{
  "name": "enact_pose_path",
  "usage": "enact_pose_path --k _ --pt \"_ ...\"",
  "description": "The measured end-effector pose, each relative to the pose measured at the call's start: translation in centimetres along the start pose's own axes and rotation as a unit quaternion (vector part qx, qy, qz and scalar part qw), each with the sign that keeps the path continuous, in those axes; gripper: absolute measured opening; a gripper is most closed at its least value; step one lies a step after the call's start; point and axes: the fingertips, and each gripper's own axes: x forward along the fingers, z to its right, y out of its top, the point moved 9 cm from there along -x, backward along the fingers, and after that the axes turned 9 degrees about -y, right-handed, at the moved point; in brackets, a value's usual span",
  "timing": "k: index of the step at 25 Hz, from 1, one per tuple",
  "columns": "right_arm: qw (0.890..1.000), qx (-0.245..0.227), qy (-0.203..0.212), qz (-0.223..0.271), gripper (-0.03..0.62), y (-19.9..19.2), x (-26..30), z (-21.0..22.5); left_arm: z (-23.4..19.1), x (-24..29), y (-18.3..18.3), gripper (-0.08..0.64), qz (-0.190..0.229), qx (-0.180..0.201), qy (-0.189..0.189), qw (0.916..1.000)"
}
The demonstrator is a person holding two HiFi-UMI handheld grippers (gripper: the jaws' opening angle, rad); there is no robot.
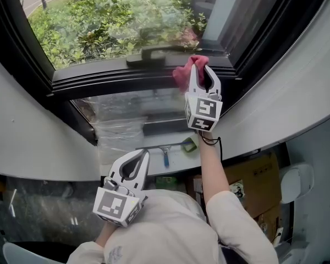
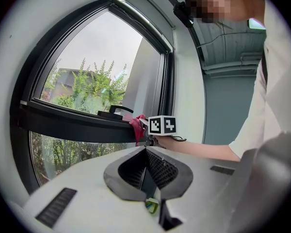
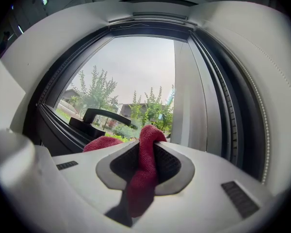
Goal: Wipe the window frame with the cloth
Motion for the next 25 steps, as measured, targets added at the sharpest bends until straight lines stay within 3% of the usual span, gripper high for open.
enact_pose_path --k 25 --pt "1.0 -0.004 0.012 0.003 0.086 0.8 -0.4 -2.8 -0.6 -1.0 0.3 0.008 0.008 0.0 0.003 1.0"
